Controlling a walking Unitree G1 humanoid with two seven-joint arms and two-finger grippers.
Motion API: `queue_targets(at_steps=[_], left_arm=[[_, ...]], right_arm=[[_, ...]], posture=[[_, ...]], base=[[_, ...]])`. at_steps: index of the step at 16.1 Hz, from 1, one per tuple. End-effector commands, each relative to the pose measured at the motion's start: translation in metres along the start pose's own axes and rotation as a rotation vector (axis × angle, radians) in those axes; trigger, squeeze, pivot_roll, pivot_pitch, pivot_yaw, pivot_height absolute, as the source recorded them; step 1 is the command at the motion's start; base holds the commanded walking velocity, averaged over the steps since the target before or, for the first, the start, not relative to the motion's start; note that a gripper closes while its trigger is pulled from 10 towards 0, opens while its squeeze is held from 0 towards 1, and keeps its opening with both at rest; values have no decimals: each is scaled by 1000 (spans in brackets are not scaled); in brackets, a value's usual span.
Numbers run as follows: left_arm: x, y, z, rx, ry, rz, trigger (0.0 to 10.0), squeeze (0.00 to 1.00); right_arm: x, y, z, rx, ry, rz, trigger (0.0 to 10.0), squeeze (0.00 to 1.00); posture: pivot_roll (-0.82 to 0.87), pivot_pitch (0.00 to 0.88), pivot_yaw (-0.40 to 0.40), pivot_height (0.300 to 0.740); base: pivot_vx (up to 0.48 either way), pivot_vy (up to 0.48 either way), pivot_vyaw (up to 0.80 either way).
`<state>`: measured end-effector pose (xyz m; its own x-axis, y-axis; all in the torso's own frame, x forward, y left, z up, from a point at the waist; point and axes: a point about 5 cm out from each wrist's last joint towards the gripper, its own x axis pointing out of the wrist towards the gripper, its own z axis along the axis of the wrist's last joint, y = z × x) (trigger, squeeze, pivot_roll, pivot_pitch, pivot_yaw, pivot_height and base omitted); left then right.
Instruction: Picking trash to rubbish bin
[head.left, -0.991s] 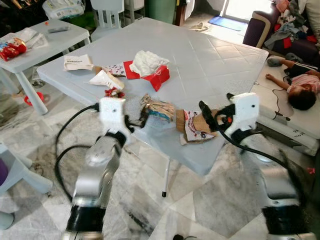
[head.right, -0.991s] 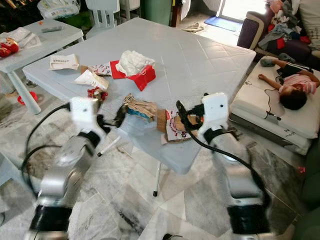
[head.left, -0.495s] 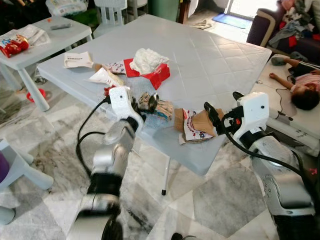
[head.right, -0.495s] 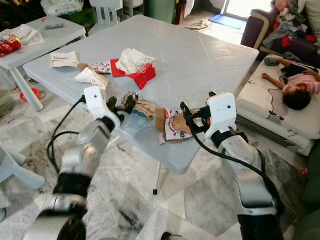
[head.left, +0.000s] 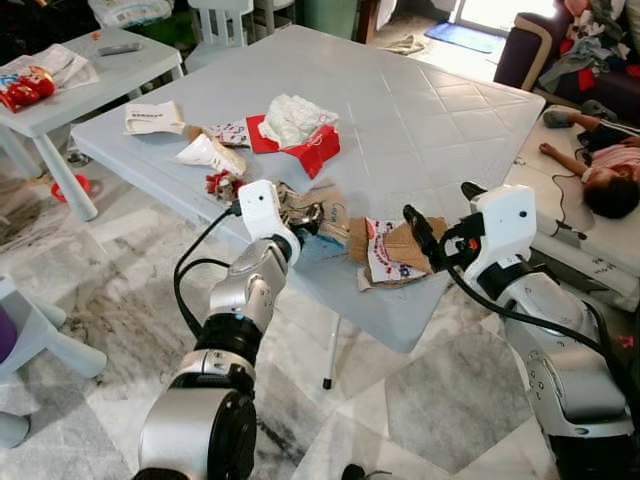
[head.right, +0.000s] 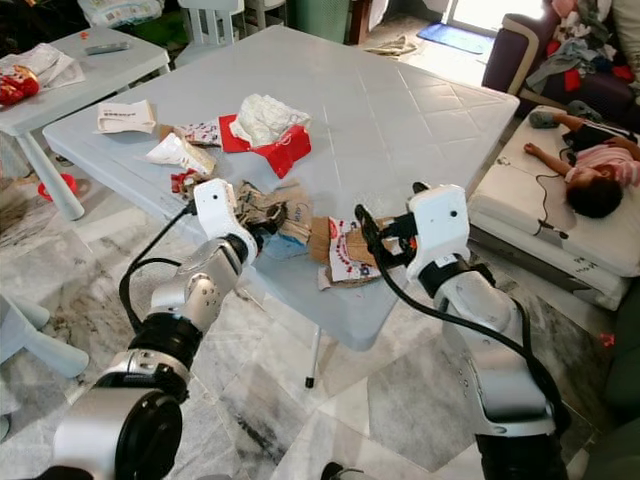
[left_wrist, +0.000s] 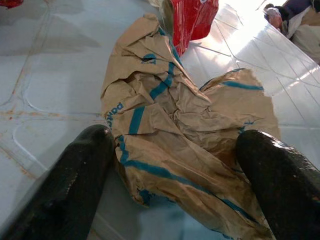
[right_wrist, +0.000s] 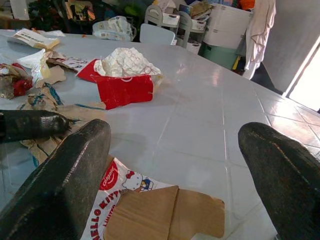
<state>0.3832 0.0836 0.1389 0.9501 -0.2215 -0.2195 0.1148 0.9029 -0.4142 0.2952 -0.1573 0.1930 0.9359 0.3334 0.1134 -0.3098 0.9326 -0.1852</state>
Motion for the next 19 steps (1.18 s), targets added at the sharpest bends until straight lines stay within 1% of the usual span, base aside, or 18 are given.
queue_targets(at_steps=[1, 4, 12, 15, 17, 19], left_arm=[[1, 1, -6, -12, 25, 0, 0, 0], [0, 3, -11, -43, 36, 6, 0, 0], [-2, 6, -22, -70, 50, 6, 0, 0], [-3, 6, -23, -78, 34, -13, 0, 0], [-5, 3, -26, -84, 33, -20, 0, 0], [-6, 2, -28, -35, 34, -15, 0, 0]], right_arm=[[-2, 1, 3, -8, -5, 10, 10000, 0], [-2, 2, 3, -6, -5, 7, 10000, 0], [2, 6, 3, -4, -9, 18, 10000, 0], [2, 6, 3, -3, -8, 19, 10000, 0], [2, 7, 3, -2, -8, 22, 10000, 0], [2, 7, 3, -3, -8, 24, 10000, 0]], posture=[[-15, 110, -47, 740], [-14, 112, -46, 740], [-3, 115, -45, 740], [-3, 119, -46, 740], [-3, 119, -46, 740], [-4, 120, -47, 740]], base=[[0, 0, 0], [0, 0, 0], [0, 0, 0], [0, 0, 0], [0, 0, 0], [0, 0, 0]])
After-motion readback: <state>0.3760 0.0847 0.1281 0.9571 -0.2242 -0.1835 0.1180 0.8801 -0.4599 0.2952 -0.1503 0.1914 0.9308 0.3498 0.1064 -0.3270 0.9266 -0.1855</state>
